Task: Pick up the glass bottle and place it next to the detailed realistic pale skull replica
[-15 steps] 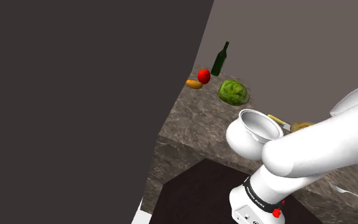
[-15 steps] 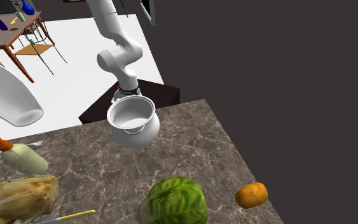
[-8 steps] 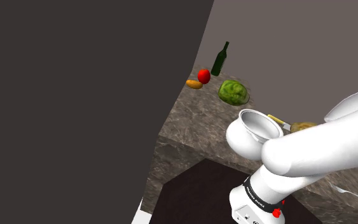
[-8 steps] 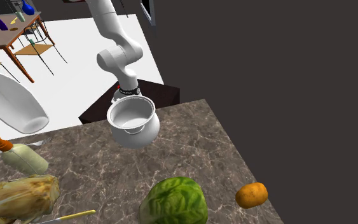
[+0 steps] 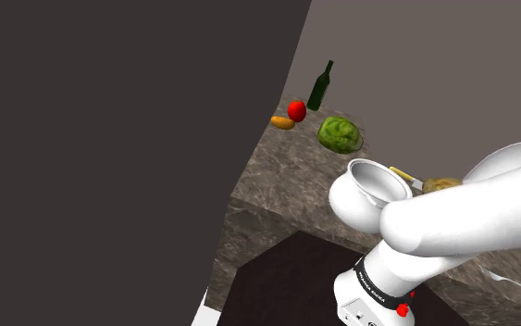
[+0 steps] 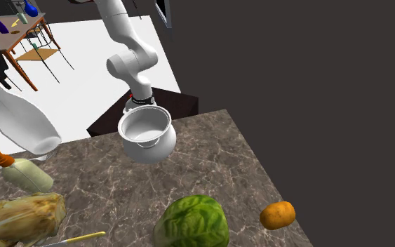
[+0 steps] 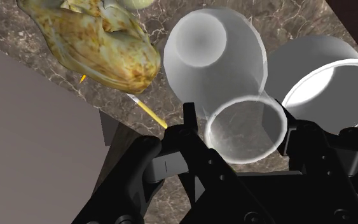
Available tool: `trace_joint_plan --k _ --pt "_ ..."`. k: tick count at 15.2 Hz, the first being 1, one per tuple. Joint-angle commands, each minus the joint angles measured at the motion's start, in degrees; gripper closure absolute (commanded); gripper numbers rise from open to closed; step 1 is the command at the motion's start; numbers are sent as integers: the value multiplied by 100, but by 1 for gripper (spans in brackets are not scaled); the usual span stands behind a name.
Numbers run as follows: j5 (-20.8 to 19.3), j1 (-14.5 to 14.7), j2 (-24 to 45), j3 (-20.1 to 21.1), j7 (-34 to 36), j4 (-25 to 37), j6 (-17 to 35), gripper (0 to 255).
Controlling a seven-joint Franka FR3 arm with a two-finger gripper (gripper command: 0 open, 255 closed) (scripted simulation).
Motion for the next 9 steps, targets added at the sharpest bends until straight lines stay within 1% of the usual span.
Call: trace_joint_plan --k 1,9 --pt "-52 -46 -75 27 30 -224 169 255" --pt "-195 -157 -240 8 85 -941 758 255"
